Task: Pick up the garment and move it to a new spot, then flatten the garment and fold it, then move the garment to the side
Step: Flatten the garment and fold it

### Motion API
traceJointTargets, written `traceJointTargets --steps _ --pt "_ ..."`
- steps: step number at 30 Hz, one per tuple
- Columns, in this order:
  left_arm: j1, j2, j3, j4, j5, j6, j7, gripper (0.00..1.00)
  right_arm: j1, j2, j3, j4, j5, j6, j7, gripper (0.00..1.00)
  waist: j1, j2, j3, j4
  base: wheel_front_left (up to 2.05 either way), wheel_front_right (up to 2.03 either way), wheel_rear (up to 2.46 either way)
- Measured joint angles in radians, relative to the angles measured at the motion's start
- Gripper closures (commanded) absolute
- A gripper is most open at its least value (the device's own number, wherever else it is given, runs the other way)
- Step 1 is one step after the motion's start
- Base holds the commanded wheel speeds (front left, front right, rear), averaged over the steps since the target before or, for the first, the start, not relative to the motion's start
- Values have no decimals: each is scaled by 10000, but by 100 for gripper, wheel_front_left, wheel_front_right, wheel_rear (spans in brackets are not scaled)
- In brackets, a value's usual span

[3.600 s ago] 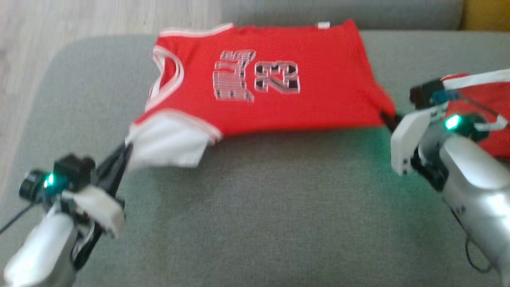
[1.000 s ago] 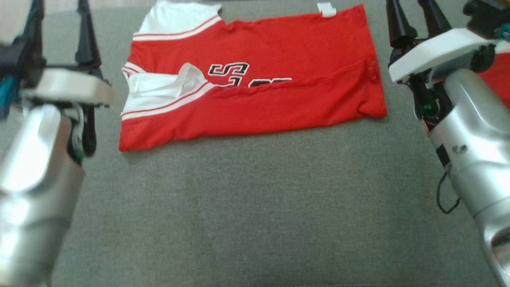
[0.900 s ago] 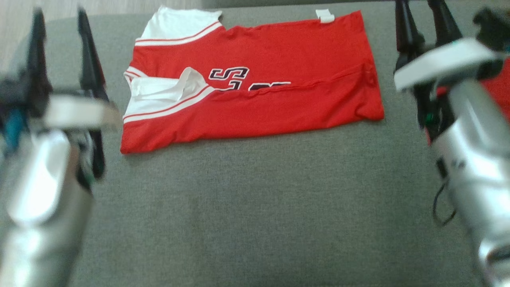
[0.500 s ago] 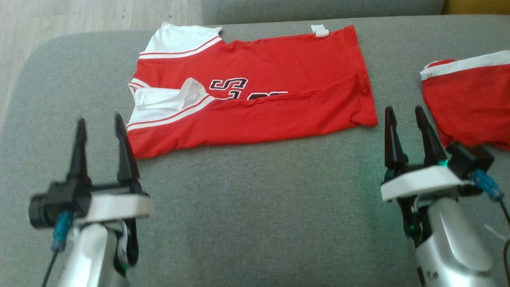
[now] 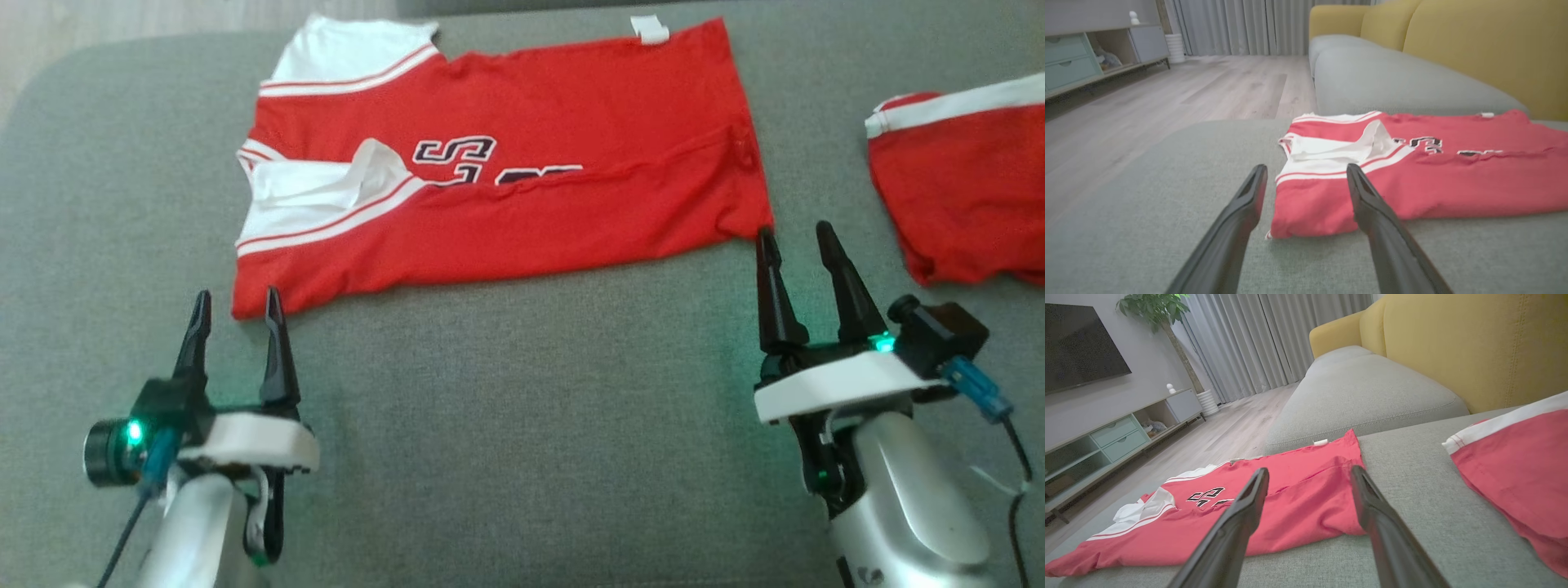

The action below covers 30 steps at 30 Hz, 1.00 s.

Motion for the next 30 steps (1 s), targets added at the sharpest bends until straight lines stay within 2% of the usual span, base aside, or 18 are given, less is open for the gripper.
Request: traceJointTargets --steps 7,10,17,18,19,23,30 --pt "-1257 79 -29 1802 4 -58 418 0 -52 0 157 -84 2 0 0 0 0 0 504 -146 0 0 0" --pt "-1716 134 117 2518 -46 109 454 0 -54 0 230 -159 2 0 0 0 1 0 735 -243 0 0 0" --pt "-2558 272 360 3852 -387 -4 945 0 -151 0 347 -328 79 0 0 0 -1 0 1107 -490 0 0 0" --pt "-2715 303 360 3981 -433 -86 1091 19 -207 2 368 -345 79 0 0 0 -1 0 1141 -521 0 0 0" --pt "-2874 332 357 4115 -477 -104 1214 100 -265 2 376 -359 81 0 0 0 -1 0 1169 -549 0 0 0" --pt "-3306 334 326 4495 -479 -293 1283 100 -299 0 360 -357 94 0 0 0 0 0 1192 -585 0 0 0" --pt "-3239 127 307 4280 -477 -299 211 100 -384 2 148 102 -157 0 2 0 0 0 889 -375 0 0 0"
